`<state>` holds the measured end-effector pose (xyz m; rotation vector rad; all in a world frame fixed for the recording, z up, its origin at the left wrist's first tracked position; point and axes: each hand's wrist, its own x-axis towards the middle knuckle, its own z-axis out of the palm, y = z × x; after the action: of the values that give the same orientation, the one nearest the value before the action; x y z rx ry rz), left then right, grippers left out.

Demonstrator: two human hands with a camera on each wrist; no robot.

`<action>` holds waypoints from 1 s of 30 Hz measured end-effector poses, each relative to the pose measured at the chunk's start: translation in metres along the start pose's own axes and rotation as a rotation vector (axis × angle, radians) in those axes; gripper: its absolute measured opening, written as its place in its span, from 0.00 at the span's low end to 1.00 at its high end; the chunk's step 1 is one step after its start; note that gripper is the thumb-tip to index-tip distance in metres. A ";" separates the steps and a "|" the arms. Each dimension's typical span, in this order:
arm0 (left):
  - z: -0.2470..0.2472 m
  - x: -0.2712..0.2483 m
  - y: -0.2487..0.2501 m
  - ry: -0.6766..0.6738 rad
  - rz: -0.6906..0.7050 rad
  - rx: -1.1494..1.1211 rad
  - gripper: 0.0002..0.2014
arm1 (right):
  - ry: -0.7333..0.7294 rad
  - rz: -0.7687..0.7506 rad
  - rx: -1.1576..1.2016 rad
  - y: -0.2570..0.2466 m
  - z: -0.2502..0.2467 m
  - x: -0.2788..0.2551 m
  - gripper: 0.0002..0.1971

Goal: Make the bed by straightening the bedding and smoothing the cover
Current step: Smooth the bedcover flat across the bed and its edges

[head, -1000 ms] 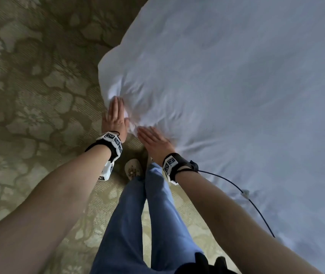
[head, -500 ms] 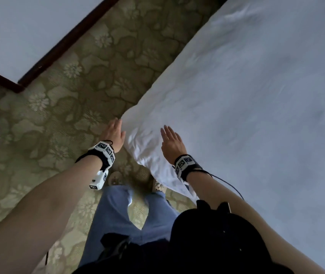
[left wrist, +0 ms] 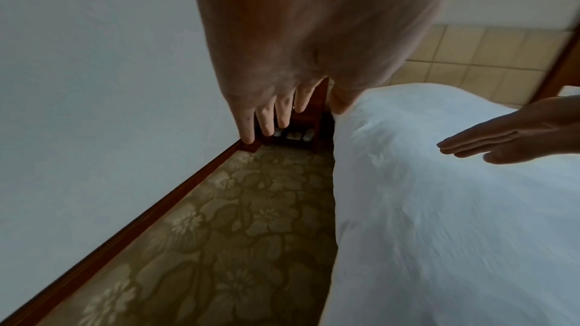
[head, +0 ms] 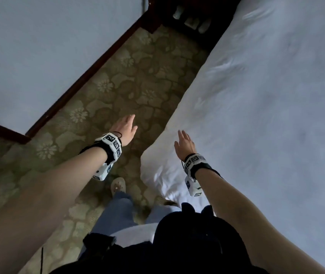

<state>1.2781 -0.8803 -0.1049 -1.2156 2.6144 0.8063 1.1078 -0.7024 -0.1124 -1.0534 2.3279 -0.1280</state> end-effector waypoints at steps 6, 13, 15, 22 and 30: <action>-0.056 0.042 -0.021 -0.036 0.077 0.040 0.26 | 0.076 0.089 0.097 -0.048 -0.027 0.025 0.28; -0.090 0.108 -0.006 -0.072 0.168 0.040 0.26 | 0.144 0.162 0.129 -0.062 -0.066 0.073 0.28; -0.097 0.128 0.005 -0.099 0.200 0.059 0.26 | 0.150 0.189 0.162 -0.060 -0.076 0.090 0.28; -0.137 0.252 0.069 -0.109 0.355 0.143 0.26 | 0.217 0.267 0.241 -0.037 -0.129 0.179 0.27; -0.167 0.395 0.146 -0.112 0.486 0.216 0.26 | 0.218 0.359 0.310 -0.006 -0.198 0.283 0.27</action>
<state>0.9230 -1.1540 -0.0411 -0.4686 2.8429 0.6093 0.8569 -0.9366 -0.0775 -0.4811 2.5440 -0.4657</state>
